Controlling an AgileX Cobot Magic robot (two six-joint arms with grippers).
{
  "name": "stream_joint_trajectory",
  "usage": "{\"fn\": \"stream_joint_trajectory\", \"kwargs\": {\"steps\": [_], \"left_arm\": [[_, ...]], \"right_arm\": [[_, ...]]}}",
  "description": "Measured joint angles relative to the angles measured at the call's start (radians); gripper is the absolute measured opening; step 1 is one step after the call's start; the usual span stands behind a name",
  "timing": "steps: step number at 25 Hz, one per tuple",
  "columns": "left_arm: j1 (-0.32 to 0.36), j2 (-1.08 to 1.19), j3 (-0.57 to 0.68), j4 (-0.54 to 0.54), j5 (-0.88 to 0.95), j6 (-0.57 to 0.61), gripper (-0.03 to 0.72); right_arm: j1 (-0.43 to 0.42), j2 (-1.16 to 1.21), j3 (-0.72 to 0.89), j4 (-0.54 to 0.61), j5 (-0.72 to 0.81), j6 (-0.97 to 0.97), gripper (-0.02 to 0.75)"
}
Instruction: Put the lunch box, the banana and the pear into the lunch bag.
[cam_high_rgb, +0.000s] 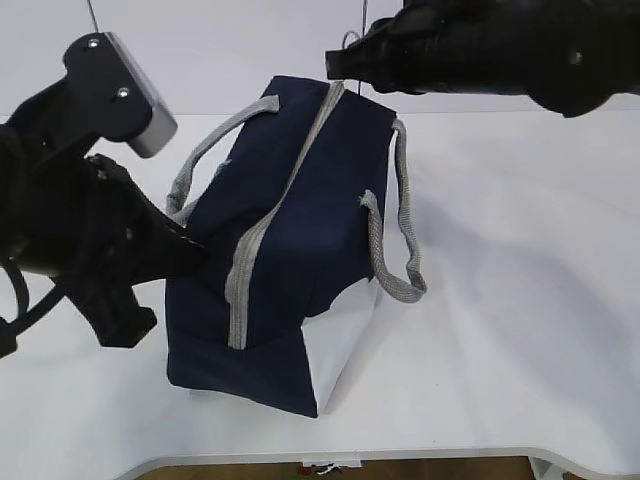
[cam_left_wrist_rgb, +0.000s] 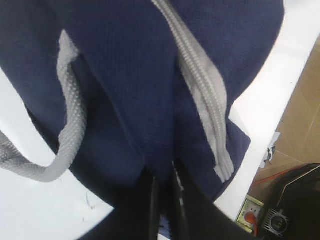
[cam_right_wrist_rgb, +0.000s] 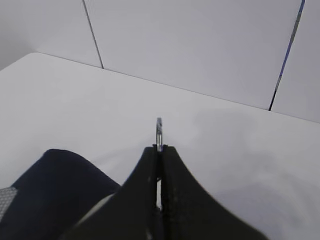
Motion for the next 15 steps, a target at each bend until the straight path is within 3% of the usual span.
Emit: {"fn": "stream_joint_trajectory", "kwargs": {"steps": [10,13,15], "left_arm": [[0.0,-0.01,-0.015,-0.026,0.046,-0.055,0.017],[0.0,-0.011,-0.063,-0.035,0.098,-0.105,0.104],[0.0,-0.012,-0.103,-0.037,0.141,-0.134,0.216]], "right_arm": [[-0.004,0.037,-0.104,0.024,0.148,0.0,0.013],[-0.004,0.037,-0.122,0.029,0.202,0.0,0.013],[-0.004,0.037,-0.132,0.04,0.228,0.0,0.013]]}}
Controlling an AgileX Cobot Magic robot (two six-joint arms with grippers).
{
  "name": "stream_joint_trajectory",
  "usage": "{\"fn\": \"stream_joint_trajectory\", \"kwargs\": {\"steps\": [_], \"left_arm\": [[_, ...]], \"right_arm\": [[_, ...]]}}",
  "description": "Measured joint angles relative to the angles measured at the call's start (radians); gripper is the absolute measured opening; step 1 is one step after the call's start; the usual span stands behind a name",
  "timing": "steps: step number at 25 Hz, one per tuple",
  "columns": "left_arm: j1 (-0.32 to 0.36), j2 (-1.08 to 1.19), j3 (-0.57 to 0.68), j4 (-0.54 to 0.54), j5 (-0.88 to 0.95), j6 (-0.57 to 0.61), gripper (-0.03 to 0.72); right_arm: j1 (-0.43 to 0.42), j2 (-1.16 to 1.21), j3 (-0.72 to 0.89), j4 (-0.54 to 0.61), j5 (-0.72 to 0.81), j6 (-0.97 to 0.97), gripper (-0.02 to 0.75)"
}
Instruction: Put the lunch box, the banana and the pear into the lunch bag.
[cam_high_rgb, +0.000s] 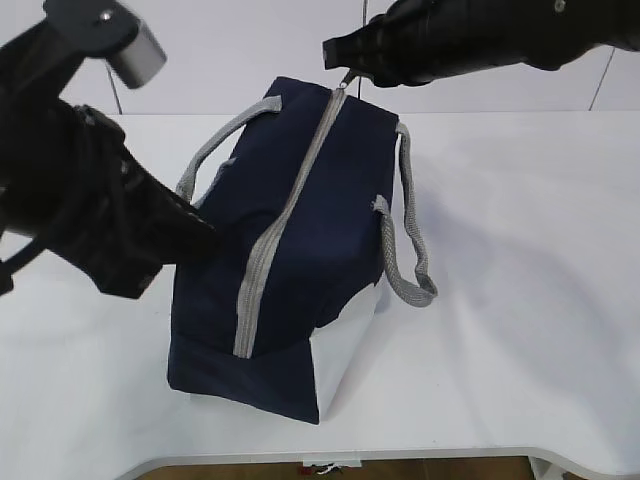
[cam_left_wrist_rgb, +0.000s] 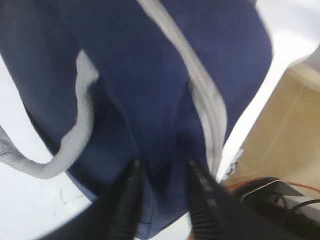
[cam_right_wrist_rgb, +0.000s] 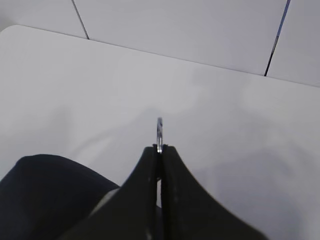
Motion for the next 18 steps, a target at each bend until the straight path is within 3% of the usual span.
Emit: {"fn": "stream_joint_trajectory", "kwargs": {"steps": [3,5,10,14,18], "left_arm": [[0.0,0.0,-0.067,0.0,0.079,-0.053,0.367],[-0.001,0.0,-0.122,0.013,0.126,-0.121,0.407],[0.037,0.022,-0.266,0.045,0.187,-0.279,0.43],[0.117,0.115,-0.384,-0.026,0.275,-0.302,0.428],[0.143,0.252,-0.526,-0.056,0.373,-0.306,0.428]], "right_arm": [[0.0,0.0,-0.017,0.027,0.04,0.0,0.013],[0.0,-0.002,-0.028,0.037,0.067,0.0,0.013],[-0.001,-0.004,-0.035,0.058,0.114,0.0,0.013],[-0.001,-0.004,-0.037,0.068,0.134,0.0,0.013],[-0.001,-0.004,-0.037,0.075,0.136,0.0,0.013]]}}
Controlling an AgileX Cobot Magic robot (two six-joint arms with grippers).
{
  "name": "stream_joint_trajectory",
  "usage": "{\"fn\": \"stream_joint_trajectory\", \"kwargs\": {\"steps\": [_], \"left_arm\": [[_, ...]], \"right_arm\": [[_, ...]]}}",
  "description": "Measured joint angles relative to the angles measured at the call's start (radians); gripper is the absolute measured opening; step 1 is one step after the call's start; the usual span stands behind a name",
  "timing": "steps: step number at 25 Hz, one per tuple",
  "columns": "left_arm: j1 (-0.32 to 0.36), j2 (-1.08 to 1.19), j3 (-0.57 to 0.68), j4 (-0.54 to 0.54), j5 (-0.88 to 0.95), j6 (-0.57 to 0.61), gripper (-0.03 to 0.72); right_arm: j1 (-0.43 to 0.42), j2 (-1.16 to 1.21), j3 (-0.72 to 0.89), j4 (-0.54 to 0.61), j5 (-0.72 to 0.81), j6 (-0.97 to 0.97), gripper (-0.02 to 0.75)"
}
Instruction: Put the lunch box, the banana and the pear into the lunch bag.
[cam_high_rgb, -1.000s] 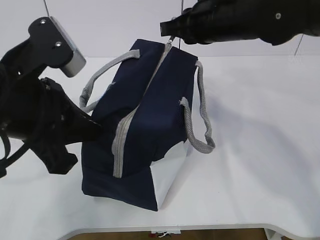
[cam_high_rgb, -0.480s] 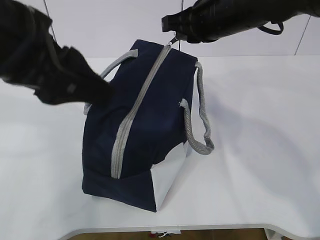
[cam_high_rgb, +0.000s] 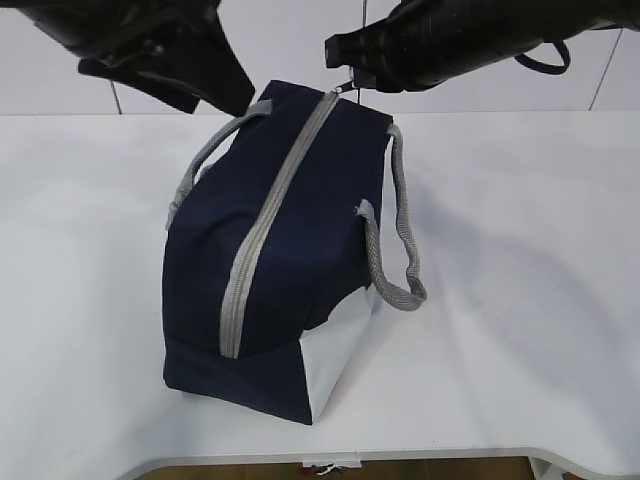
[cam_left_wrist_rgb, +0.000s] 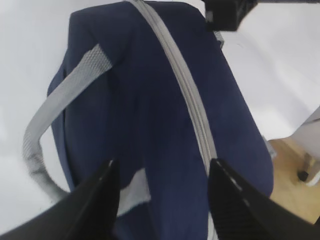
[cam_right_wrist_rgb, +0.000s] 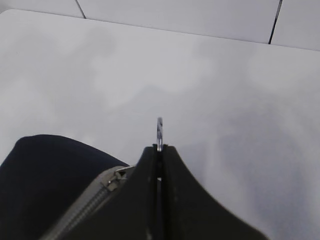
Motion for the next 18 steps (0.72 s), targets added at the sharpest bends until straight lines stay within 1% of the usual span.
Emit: {"fn": "stream_joint_trajectory", "kwargs": {"steps": [5,8,12,14,16,18], "left_arm": [[0.002,0.163,-0.151,-0.016,0.077,-0.002,0.424],[0.002,0.249,-0.216,-0.027,0.086,-0.002,0.424],[0.002,0.327,-0.269,-0.03,0.087,-0.002,0.417],[0.002,0.348,-0.277,-0.03,0.087,-0.002,0.374],[0.002,0.356,-0.277,-0.028,0.088,-0.002,0.292],[0.002,0.357,-0.279,-0.024,0.097,0.0,0.193]], "right_arm": [[0.0,0.0,0.0,0.004,0.005,0.0,0.013],[0.0,0.0,0.0,0.004,0.007,0.0,0.013],[0.0,0.0,0.0,0.006,0.013,0.0,0.013],[0.0,0.0,-0.001,0.006,0.021,0.0,0.013],[0.0,0.0,-0.001,0.006,0.028,0.0,0.013],[0.0,0.0,-0.001,0.006,0.036,0.0,0.013]]}}
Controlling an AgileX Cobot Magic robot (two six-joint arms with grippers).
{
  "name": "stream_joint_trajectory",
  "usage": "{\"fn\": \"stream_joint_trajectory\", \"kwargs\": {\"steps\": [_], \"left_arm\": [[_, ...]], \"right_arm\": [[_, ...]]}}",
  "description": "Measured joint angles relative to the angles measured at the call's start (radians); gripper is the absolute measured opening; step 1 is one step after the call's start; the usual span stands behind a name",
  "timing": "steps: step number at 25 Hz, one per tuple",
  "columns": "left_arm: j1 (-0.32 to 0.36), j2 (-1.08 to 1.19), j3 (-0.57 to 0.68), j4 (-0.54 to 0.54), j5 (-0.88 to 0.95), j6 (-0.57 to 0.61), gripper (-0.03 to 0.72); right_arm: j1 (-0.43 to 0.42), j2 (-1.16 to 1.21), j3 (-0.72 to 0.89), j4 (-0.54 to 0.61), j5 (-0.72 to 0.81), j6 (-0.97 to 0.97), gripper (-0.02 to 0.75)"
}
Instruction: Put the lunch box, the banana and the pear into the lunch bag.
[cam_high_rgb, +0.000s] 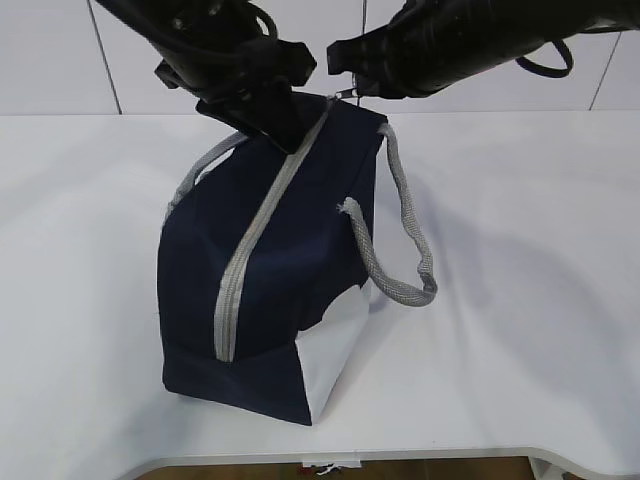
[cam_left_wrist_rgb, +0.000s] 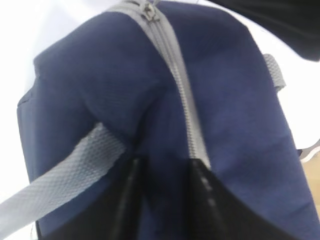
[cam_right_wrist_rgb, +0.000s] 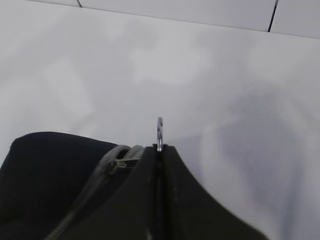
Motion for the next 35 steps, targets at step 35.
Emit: {"fn": "stream_joint_trajectory", "kwargs": {"steps": [35], "left_arm": [[0.0,-0.142,-0.007,0.091,0.184,0.277,0.001]], "right_arm": [[0.0,0.161,-0.036,-0.012,0.037,0.002,0.013]]}}
